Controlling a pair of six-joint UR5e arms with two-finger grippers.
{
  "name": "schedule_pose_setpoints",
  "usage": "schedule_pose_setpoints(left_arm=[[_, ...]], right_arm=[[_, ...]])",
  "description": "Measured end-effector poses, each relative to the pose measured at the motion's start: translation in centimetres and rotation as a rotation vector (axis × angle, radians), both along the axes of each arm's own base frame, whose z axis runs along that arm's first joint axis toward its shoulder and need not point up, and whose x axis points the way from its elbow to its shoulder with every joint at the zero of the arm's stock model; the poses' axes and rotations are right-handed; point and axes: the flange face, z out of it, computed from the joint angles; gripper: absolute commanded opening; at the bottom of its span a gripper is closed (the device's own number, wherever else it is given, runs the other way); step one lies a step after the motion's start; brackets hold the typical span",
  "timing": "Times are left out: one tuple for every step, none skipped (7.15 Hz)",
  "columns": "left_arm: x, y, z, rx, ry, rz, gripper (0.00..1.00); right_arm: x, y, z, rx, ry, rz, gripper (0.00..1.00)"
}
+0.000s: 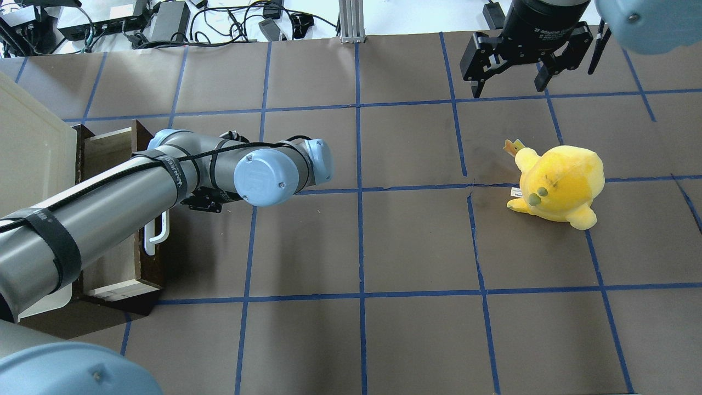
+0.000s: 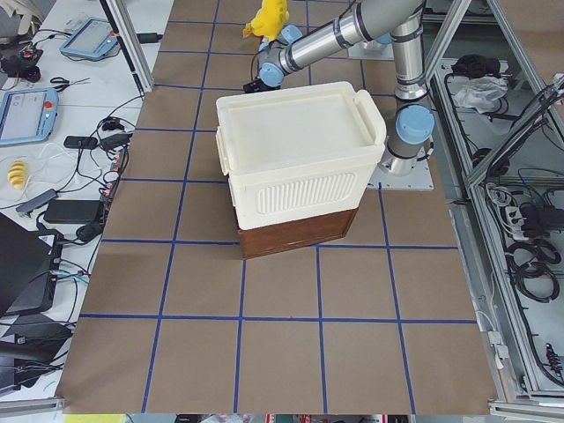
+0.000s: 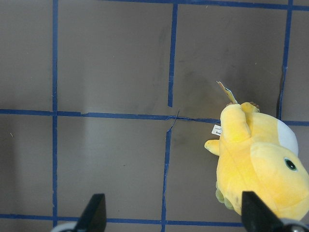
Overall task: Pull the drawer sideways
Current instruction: 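Pull the handle with the left gripper, sliding the drawer out sideways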
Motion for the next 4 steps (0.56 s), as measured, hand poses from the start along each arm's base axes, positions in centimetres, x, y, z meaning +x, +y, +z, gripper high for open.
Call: schedule_pose_setpoints(left_arm=[[-0.32, 0.0, 0.08, 0.002, 0.006, 0.0, 0.13], [-0.49, -0.06, 0.16, 0.002, 0.01, -0.001, 0.13], [-0.57, -0.11, 0.24, 0.002, 0.013, 0.0, 0.14], [-0.62, -0.13, 0.26, 0.001, 0.014, 0.0, 0.15]], right_arm=[[0.0, 0.0, 0.0, 0.0, 0.0, 0.0, 1.0], [0.0, 0.0, 0.0, 0.0, 0.0, 0.0, 1.0], [0.0, 0.0, 0.0, 0.0, 0.0, 0.0, 1.0], [0.0, 0.0, 0.0, 0.0, 0.0, 0.0, 1.0]])
